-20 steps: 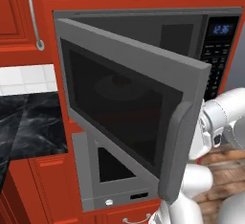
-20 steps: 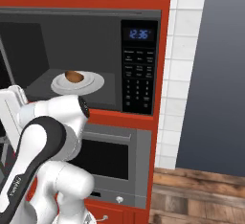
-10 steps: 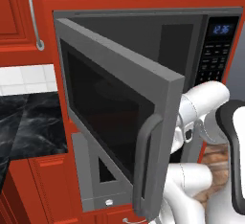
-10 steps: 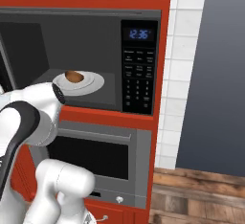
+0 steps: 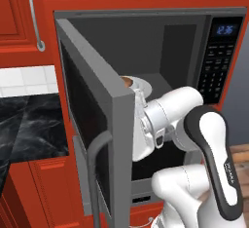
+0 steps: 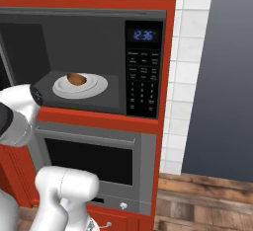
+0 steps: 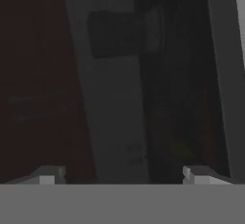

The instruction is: Retrieve the reheated potato from the microwave, then place the potato, cheese, and condiment on the cutting board.

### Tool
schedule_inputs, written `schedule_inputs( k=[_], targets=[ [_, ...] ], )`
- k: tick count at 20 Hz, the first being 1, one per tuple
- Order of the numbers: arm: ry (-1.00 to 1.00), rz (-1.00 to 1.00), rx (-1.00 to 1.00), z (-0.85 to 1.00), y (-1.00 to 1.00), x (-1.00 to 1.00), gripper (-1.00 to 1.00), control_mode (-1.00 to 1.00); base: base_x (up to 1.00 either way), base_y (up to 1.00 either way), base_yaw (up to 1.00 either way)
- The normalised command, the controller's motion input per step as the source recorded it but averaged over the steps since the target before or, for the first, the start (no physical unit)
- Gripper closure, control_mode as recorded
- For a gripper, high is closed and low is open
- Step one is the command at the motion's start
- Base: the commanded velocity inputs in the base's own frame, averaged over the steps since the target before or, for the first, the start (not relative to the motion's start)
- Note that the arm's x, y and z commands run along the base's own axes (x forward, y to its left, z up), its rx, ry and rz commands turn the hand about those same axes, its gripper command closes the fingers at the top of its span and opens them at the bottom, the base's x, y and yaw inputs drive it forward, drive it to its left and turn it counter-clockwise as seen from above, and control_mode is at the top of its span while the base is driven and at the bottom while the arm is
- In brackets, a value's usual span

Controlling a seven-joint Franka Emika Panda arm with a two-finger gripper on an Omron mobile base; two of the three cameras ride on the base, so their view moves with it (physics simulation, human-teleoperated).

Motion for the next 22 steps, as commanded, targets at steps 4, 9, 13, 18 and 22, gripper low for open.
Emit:
schedule_inputs(
  k=[4,9,13,18,22],
  targets=[
    [-0.07,-0.04,0.10,-0.10,0.48,0.07,-1.00,-1.00,0.00,0.00,0.00],
    [-0.05,-0.02,0.05,-0.01,0.15,0.05,-1.00,-1.00,0.00,0.00,0.00],
    [0.00,-0.03,0.01,0.00,-0.22,0.00,-1.00,-1.00,0.00,0.00,0.00],
    [0.00,-0.08,0.00,0.03,-0.49,0.00,-1.00,-1.00,0.00,0.00,0.00],
    [-0.01,0.00,0.00,0.13,-0.59,0.00,-1.00,-1.00,0.00,0.00,0.00]
  ],
)
